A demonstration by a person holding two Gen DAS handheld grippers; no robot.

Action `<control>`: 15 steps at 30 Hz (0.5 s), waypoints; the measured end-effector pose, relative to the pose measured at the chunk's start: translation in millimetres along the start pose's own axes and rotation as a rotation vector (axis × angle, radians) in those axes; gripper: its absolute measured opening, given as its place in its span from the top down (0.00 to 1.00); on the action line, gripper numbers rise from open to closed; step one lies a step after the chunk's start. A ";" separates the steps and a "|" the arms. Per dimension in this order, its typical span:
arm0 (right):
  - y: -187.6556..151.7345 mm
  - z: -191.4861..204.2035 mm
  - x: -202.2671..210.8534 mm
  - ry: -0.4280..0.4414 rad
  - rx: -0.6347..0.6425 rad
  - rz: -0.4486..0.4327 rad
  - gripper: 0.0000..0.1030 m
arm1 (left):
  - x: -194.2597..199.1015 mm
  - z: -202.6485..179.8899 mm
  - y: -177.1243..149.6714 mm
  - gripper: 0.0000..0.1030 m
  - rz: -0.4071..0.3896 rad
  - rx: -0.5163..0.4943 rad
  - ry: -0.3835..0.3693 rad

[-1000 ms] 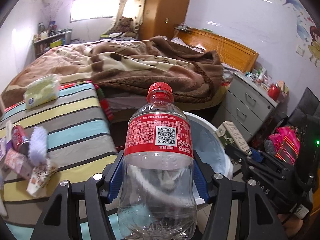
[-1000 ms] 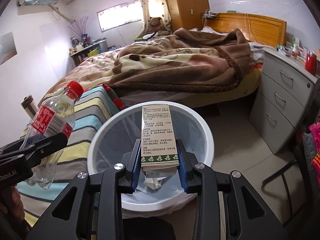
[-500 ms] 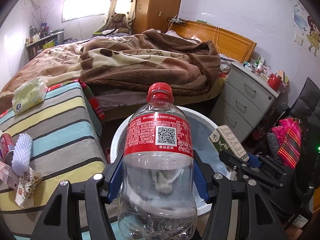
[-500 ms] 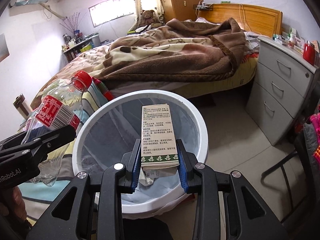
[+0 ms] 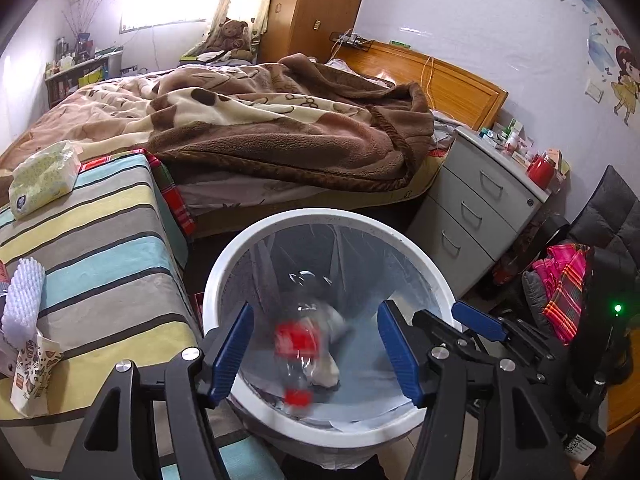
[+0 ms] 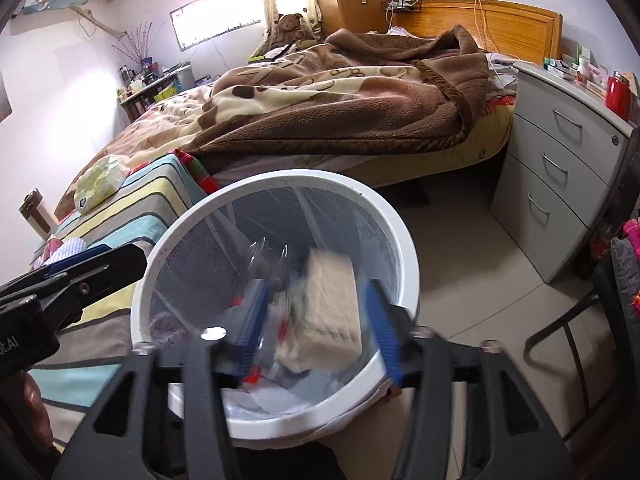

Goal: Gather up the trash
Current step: 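Move both open tools back from the bin toward the remaining items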

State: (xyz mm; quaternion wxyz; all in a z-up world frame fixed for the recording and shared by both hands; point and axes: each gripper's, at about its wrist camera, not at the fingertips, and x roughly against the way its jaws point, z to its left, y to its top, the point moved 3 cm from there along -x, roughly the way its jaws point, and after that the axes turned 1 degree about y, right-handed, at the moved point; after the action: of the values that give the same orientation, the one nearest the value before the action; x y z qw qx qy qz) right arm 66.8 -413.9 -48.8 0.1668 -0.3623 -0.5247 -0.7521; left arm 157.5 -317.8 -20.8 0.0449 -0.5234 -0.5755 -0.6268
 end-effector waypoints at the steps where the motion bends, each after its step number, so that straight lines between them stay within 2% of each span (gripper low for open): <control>1: 0.1 0.9 1.2 0.001 0.002 -0.003 0.46 | 1.3 0.7 -0.3 0.37 -0.001 0.001 0.001; 15: 0.9 16.1 14.0 0.021 0.016 -0.035 0.46 | 28.6 13.4 -6.6 0.36 -0.038 0.023 0.015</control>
State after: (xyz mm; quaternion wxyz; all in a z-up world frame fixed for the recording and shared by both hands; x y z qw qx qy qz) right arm 63.8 -397.8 -35.0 0.1623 -0.3438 -0.5352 -0.7544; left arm 148.5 -289.7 -7.9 0.0431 -0.5073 -0.5921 -0.6247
